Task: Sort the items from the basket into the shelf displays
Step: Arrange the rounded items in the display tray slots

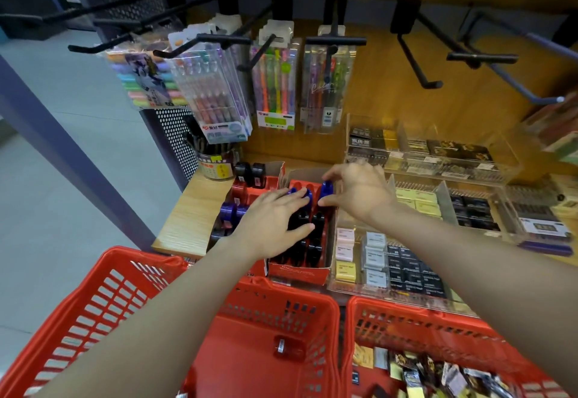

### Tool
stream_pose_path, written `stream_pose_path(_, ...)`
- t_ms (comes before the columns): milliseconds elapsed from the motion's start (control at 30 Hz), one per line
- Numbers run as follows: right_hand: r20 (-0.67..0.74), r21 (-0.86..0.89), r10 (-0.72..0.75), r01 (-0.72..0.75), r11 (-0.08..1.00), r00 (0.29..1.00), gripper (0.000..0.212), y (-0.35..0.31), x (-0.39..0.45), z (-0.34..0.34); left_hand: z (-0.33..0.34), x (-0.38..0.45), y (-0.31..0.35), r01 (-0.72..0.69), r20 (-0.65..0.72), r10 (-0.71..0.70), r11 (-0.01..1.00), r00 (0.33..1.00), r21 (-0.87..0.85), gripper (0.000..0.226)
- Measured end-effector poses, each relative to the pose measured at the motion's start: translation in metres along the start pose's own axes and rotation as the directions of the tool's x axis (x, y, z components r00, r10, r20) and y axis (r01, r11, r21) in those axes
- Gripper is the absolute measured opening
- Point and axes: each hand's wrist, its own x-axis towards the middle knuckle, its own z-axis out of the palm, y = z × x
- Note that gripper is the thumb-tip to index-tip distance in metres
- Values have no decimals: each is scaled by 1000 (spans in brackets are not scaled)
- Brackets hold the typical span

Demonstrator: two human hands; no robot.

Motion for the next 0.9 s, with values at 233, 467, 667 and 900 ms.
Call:
stream_pose_path(233, 77, -118, 44, -34, 992, 996, 49, -12, -5, 5, 3, 0, -3, -6, -18, 6, 1000, 1000, 13, 65)
stream_pose_path(467, 103, -158, 109, -92, 983, 989, 42, -16, -6, 2, 4, 0, -3, -10, -13, 10, 1000, 1000, 19, 65)
stream_pose_path(667, 165, -276, 172, -122, 953, 971, 49, -30, 5, 1, -1, 2, 1, 10, 56, -13, 999, 998, 44, 65)
stream_pose_path(900, -353, 216, -194, 282, 935, 915, 22, -41, -65, -16, -33, -60, 6, -153, -323, 124, 986, 938, -66, 33)
